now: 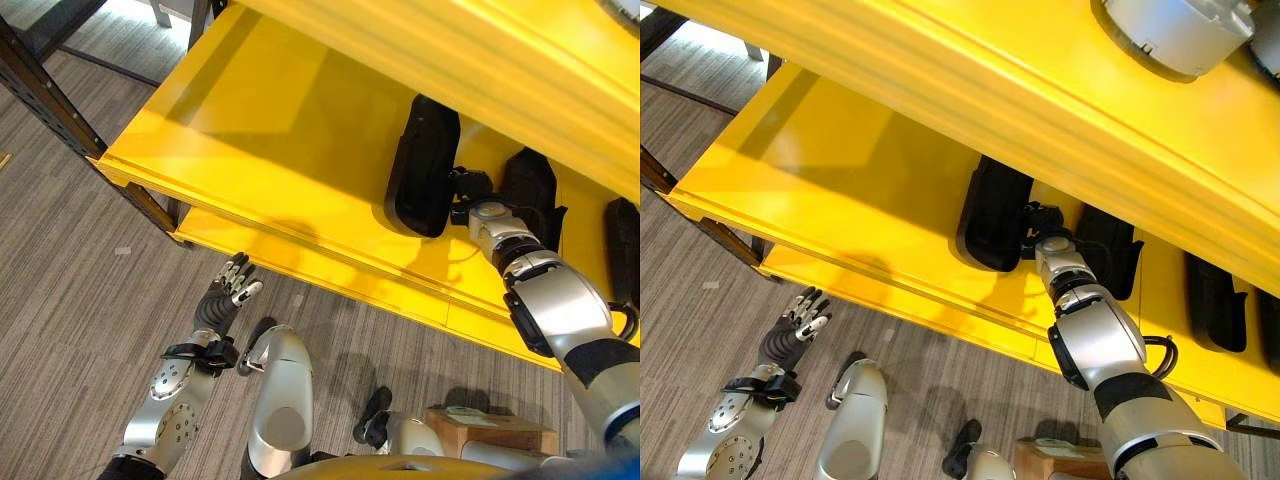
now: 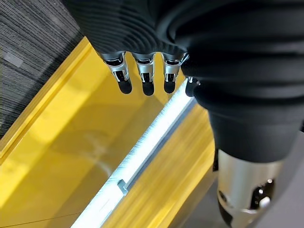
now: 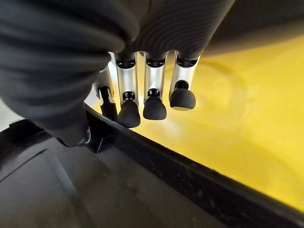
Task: Move parts from the plastic box to the shelf.
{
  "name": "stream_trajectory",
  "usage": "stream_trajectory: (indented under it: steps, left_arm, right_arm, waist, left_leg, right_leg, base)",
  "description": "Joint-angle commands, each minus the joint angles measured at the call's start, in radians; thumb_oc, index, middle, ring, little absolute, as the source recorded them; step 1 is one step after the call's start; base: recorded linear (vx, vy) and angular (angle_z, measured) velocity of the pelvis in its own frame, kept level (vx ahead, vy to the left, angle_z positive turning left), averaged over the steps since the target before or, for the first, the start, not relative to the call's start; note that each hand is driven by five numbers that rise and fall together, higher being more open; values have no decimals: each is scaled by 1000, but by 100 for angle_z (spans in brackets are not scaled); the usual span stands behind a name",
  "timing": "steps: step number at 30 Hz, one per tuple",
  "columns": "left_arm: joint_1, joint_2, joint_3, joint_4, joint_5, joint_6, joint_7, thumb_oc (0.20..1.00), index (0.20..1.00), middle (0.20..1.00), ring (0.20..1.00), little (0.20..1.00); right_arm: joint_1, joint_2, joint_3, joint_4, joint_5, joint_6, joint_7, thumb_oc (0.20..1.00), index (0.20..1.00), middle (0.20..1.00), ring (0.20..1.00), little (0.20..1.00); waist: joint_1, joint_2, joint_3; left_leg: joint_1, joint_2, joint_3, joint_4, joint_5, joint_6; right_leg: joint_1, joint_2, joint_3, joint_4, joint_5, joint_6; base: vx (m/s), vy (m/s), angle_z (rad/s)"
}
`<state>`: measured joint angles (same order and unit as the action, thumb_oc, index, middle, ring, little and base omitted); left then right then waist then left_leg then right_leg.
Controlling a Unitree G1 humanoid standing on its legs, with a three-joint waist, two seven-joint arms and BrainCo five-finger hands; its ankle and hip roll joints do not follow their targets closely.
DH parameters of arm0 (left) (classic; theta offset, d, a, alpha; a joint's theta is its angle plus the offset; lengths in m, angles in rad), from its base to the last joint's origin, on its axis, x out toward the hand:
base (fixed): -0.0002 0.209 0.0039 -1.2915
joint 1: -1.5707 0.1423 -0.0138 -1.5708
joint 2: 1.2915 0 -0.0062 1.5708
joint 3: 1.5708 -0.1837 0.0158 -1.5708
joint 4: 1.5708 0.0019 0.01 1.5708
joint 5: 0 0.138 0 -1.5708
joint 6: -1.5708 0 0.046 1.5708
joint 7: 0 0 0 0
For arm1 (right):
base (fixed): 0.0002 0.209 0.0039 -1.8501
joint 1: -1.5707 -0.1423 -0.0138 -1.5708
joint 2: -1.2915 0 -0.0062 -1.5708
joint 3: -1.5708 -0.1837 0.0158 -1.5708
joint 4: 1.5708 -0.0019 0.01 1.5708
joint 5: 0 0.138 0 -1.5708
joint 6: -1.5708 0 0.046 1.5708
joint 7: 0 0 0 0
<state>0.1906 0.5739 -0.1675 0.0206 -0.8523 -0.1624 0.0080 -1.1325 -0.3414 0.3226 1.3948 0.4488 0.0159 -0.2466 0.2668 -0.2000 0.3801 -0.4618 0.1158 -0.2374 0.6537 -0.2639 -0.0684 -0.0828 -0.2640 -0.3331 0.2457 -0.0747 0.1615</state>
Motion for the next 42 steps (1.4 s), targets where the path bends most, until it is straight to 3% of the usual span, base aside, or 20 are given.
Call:
stream_trajectory:
  steps: [1,2,3,4,5,18,23,24,25,27,29,33,36,39,42]
  left_arm:
    - [22,42,-13,-97,-2,-37,-2,1000,1000,1000,1000,1000]
    - [22,42,-13,-96,-2,-38,-2,1000,1000,1000,1000,1000]
    - [23,41,-13,-97,-2,-39,-1,1000,1000,1000,1000,1000]
    - [23,41,-14,-96,-1,-38,-1,1000,1000,1000,1000,1000]
    - [24,40,-14,-96,-1,-38,0,1000,1000,1000,1000,1000]
    - [24,39,-8,-89,-11,-47,10,1000,1000,1000,1000,1000]
    - [27,34,0,-78,-14,-51,12,1000,1000,1000,1000,1000]
    - [34,20,11,-73,-17,-53,14,1000,1000,1000,1000,1000]
    - [33,20,10,-73,-17,-53,14,1000,1000,1000,1000,1000]
    - [36,-5,27,-64,-19,-55,16,1000,1000,1000,1000,1000]
    - [36,-26,41,-62,-16,-56,14,1000,1000,1000,1000,1000]
    - [34,-34,48,-61,-3,-61,3,1000,1000,1000,1000,1000]
    - [57,-51,83,-89,19,-59,-32,1000,1000,1000,1000,1000]
    - [74,-50,94,-94,26,-55,-38,1000,1000,1000,1000,1000]
    - [105,-49,127,-104,61,-54,-73,1000,1000,1000,1000,1000]
  right_arm:
    - [-49,-60,-33,34,32,-46,-27,200,200,200,200,200]
    - [-48,-57,-34,33,33,-46,-28,200,200,200,200,200]
    - [-49,-55,-33,33,33,-47,-27,307,307,307,307,307]
    - [-50,-52,-32,33,33,-47,-27,884,884,884,884,884]
    - [-51,-48,-32,33,34,-47,-28,1000,1000,1000,1000,1000]
    - [-54,-67,-68,-1,113,-75,-52,1000,1000,1000,1000,1000]
    - [-64,-75,-35,-138,113,-99,-62,1000,1000,1000,1000,1000]
    - [-30,-98,-31,-327,85,-125,-93,1000,1000,1000,1000,1000]
    - [-28,-99,-31,-330,84,-124,-94,1000,1000,1000,1000,1000]
    - [82,-131,-67,-653,11,-148,-128,1000,1000,1000,1000,1000]
    - [188,-144,-117,-838,-49,-168,-137,1000,1000,1000,1000,1000]
    - [333,-159,-193,-1001,-119,-181,-138,1000,1000,1000,1000,1000]
    - [585,-161,-288,-1241,-208,-203,-78,1000,1000,1000,1000,1000]
    - [682,-140,-313,-1314,-210,-211,-52,1000,1000,1000,1000,1000]
    - [891,-127,-374,-1489,-237,-240,45,1000,1000,1000,1000,1000]
  waist:
    - [5,4,-42]
    - [5,4,-43]
    - [6,4,-43]
    - [6,4,-43]
    - [6,4,-43]
    - [4,7,-43]
    - [-9,2,-47]
    - [-22,2,-46]
    - [-24,1,-48]
    - [-45,2,-51]
    - [-61,3,-52]
    - [-71,6,-61]
    - [-97,19,-79]
    - [-106,23,-92]
    - [-129,35,-113]
  left_leg:
    - [5,-7,6,-39,82,45]
    - [5,-8,6,-39,82,45]
    - [2,-8,6,-36,81,46]
    - [2,-7,5,-36,81,45]
    - [2,-8,4,-35,81,46]
    - [-6,-10,1,-27,79,47]
    - [-5,-6,5,-28,81,46]
    - [1,0,11,-19,71,44]
    - [0,-2,10,-26,79,45]
    - [2,1,15,-25,78,43]
    - [3,1,16,-27,79,43]
    - [-5,3,15,-22,76,43]
    - [-12,6,21,-17,77,40]
    - [-11,10,23,-20,77,38]
    - [6,15,29,-30,76,34]
  right_leg:
    - [-99,24,62,267,-22,-30]
    - [-99,24,61,268,-23,-30]
    - [-99,24,60,270,-23,-29]
    - [-99,24,60,270,-23,-30]
    - [-99,25,60,270,-22,-29]
    - [-110,21,62,282,-27,-30]
    - [-113,24,68,283,-25,-33]
    - [-112,28,79,288,-29,-32]
    - [-114,27,77,284,-24,-32]
    - [-118,27,83,287,-24,-34]
    - [-122,27,86,287,-25,-33]
    - [-128,23,84,295,-30,-32]
    - [-140,22,91,303,-38,-32]
    - [-144,22,94,303,-40,-31]
    - [-135,19,98,297,-43,-28]
  base:
    - [0,0,0]
    - [0,0,0]
    - [0,0,0]
    - [0,0,0]
    - [0,0,0]
    - [0,0,0]
    - [-4,5,-1]
    - [0,0,0]
    - [-20,24,-8]
    - [-22,16,-6]
    - [0,0,0]
    - [-1,0,-2]
    - [-13,10,-12]
    - [-1,5,-8]
    - [1,1,-1]
